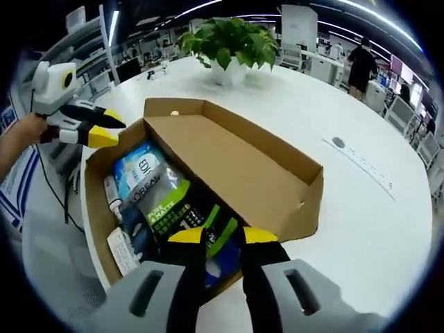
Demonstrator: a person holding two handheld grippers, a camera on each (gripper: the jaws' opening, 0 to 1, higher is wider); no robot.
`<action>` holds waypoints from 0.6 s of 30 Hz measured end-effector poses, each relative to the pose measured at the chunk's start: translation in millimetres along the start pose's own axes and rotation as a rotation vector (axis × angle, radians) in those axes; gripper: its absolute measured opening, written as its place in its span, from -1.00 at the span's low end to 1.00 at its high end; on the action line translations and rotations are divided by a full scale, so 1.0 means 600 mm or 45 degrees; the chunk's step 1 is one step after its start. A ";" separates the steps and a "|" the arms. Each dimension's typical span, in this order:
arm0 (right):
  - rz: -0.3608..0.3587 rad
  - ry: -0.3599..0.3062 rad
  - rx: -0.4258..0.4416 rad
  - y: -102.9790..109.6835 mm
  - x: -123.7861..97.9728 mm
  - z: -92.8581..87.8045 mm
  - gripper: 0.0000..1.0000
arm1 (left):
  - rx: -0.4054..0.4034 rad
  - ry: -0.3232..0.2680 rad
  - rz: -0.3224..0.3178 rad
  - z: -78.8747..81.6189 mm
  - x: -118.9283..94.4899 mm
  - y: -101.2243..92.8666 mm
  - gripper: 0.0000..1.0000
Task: Operate the shoe box by opening the lid, removing the specified soft item, and placing it in the target area until the item is outside and the box remains undamaged.
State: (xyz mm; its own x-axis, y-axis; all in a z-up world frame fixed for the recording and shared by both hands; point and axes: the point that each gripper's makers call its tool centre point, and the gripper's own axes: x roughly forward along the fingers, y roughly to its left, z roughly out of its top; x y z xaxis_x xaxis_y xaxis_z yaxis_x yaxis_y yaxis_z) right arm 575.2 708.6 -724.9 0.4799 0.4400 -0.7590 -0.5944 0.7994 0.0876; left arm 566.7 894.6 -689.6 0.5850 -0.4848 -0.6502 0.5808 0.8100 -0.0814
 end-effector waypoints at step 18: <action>0.032 0.038 -0.093 0.020 0.025 -0.010 -0.97 | -0.041 0.103 -0.087 -0.057 0.023 -0.034 -0.47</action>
State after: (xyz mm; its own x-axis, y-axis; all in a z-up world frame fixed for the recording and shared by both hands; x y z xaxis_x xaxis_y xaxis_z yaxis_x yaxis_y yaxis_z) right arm 571.5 722.5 -739.0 0.4456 0.4466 -0.7759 -0.6520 0.7558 0.0606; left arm 543.6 882.9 -722.5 0.4961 -0.5120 -0.7012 0.5983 0.7869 -0.1513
